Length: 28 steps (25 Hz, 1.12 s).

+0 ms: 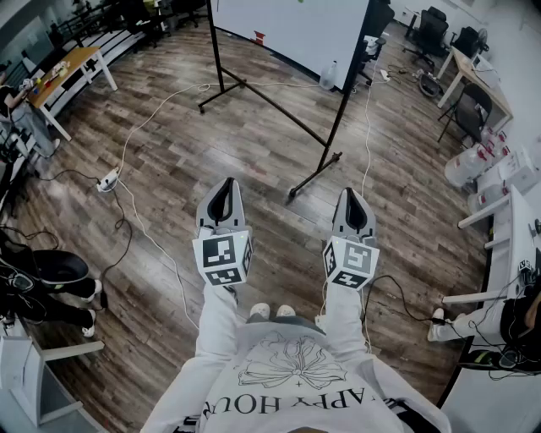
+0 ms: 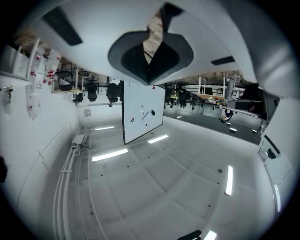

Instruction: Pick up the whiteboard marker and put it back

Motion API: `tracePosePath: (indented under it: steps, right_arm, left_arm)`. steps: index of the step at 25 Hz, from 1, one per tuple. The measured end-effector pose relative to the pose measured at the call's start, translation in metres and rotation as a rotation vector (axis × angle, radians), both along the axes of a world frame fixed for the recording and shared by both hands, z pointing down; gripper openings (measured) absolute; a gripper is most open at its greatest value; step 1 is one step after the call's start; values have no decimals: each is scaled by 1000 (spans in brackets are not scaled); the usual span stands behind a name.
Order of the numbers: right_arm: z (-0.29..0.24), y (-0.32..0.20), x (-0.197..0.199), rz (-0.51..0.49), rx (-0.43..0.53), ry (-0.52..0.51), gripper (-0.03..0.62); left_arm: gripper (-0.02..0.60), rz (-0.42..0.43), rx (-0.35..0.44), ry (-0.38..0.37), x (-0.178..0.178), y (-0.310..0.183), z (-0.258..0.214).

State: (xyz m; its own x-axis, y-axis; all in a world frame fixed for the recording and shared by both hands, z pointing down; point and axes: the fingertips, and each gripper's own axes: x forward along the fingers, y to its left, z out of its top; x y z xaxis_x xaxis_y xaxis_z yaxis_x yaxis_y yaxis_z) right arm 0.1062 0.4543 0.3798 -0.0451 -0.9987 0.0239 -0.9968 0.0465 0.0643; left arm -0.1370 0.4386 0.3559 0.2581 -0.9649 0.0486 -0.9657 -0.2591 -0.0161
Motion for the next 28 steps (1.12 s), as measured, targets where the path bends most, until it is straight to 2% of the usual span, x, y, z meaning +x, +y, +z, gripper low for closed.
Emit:
tracePosePath:
  steps: [14, 28]
  right_arm:
    - [5, -6, 8, -11, 5, -14, 3]
    - [28, -24, 22, -84, -43, 3, 5]
  left_arm:
    - [9, -18, -2, 0, 11, -3, 4]
    - [11, -24, -33, 5, 46, -11, 23]
